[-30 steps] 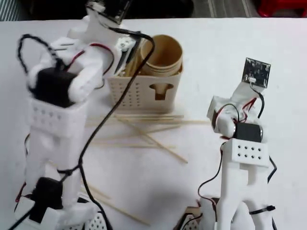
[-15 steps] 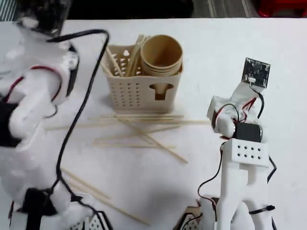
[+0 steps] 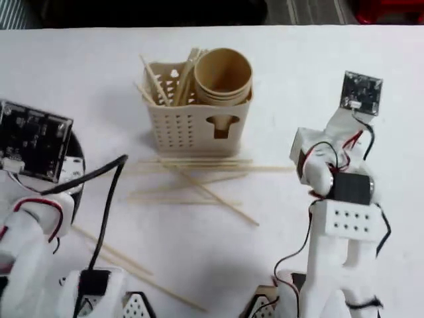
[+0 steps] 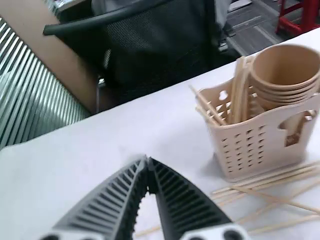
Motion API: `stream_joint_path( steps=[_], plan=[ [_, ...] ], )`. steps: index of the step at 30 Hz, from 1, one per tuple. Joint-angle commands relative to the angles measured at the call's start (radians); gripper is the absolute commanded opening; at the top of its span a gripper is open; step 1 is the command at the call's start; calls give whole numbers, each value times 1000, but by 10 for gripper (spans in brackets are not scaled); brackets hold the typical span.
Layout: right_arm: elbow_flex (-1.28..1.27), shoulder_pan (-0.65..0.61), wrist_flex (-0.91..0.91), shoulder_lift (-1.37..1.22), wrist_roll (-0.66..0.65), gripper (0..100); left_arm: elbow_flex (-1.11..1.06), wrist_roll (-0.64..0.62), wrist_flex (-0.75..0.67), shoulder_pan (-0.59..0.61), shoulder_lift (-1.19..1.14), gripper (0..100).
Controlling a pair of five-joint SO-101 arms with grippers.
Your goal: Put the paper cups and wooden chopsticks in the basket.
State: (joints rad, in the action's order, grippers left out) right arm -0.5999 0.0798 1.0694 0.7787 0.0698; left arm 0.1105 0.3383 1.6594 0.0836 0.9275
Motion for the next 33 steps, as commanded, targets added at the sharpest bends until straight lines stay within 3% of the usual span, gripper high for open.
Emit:
stream_joint_path(
  steps=[1, 7, 13, 20, 25, 28, 33],
  plan=[
    [129, -87, 81, 84, -78, 19, -391, -2, -210, 156, 236, 22],
    [261, -346, 219, 90, -187, 18, -842, -100, -419, 346, 406, 23],
    [405, -593, 406, -65, -296, 18, -1140, -199, -569, 450, 423, 23],
    [445, -839, 573, -303, -474, 20, -1309, -264, -700, 521, 423, 23],
    [445, -940, 578, -456, -546, 23, -1361, -259, -727, 532, 423, 23],
    [445, -951, 545, -562, -609, 85, -1382, -258, -749, 532, 423, 24],
    [446, -947, 503, -754, -689, 308, -1402, -256, -767, 532, 423, 24]
  ],
)
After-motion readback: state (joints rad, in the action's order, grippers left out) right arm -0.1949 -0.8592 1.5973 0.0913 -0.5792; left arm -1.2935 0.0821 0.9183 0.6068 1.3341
